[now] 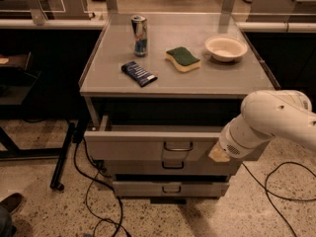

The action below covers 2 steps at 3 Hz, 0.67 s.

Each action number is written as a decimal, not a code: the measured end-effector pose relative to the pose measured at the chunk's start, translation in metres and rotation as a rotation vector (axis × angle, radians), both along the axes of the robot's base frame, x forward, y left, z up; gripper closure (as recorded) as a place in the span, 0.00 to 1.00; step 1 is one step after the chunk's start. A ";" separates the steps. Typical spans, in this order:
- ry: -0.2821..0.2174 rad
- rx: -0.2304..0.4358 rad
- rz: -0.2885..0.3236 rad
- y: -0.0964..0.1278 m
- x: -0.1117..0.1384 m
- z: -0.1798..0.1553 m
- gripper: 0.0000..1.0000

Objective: Close top drawer

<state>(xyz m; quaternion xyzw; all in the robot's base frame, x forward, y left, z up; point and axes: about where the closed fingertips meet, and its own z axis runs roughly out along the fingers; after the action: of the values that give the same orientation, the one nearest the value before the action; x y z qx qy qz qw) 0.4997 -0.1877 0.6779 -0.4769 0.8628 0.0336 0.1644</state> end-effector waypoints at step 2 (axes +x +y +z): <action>-0.003 -0.014 -0.031 -0.005 0.007 -0.006 1.00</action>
Offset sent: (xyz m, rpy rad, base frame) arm 0.0237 -0.0189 -0.0229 -0.0479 -0.0081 -0.1120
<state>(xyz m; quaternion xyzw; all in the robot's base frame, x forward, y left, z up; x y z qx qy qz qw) 0.5063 -0.1927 0.6717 -0.4647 0.8700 0.0243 0.1627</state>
